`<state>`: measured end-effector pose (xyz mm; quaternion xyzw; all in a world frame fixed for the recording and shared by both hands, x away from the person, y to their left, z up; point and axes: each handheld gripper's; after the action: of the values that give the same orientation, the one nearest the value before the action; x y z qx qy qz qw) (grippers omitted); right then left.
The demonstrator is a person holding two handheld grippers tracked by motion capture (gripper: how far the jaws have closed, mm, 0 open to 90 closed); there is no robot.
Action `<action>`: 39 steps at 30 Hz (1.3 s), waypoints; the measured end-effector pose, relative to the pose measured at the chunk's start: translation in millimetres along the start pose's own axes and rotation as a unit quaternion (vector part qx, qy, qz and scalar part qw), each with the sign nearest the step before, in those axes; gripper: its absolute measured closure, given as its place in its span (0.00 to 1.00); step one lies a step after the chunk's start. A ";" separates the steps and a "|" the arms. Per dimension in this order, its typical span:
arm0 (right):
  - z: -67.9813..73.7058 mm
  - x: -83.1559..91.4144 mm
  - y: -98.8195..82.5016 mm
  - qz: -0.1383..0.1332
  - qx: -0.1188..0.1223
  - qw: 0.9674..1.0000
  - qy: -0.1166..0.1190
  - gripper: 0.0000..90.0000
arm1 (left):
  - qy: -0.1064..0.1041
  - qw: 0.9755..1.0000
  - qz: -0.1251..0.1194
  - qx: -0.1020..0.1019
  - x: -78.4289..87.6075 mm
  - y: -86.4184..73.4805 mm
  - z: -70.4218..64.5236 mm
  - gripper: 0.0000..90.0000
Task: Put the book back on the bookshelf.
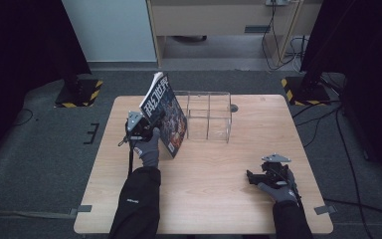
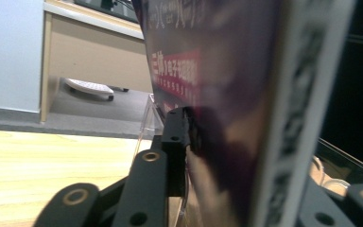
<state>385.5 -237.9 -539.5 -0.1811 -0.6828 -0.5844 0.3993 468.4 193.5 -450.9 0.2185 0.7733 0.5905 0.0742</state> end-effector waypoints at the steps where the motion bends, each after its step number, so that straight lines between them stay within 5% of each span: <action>1: 0.1 0.0 0.0 0.000 -0.001 1.000 -0.001 0.01 | -0.001 1.000 0.000 -0.002 1.7 0.4 -0.2 0.75; 13: 0.1 0.0 -0.1 -0.001 -0.001 1.000 -0.001 0.01 | -0.006 0.998 0.035 -0.058 22.2 10.8 -2.6 0.33; 18: 0.3 0.0 -0.3 -0.002 -0.002 1.000 -0.003 0.01 | 0.003 0.997 0.043 -0.059 34.4 18.2 3.8 0.28; 22: 0.3 0.2 -0.4 -0.001 -0.002 1.000 -0.002 0.01 | 0.002 0.993 0.057 -0.102 50.9 25.5 5.5 0.26; 27: 0.2 0.2 -0.4 -0.001 -0.001 1.000 -0.002 0.01 | -0.015 0.992 0.069 -0.102 70.6 29.1 10.7 0.25; 30: 0.3 0.1 -0.3 -0.002 -0.002 1.000 -0.002 0.01 | -0.018 0.990 0.088 -0.112 81.1 29.7 12.4 0.25; 39: -0.5 0.1 -0.4 -0.002 0.001 1.000 -0.001 0.01 | -0.019 0.981 0.151 -0.122 106.8 0.9 24.6 0.23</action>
<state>385.3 -238.4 -539.6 -0.1800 -0.6846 -0.5839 0.3975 382.4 260.7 -441.9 0.3334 0.6517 0.6808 0.0252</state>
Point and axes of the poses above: each handheld gripper's, and its own axes: x roughly backward along the jaws, y roughly out of its top, z roughly to its left, and after that the axes turned 4 degrees about z, right-handed
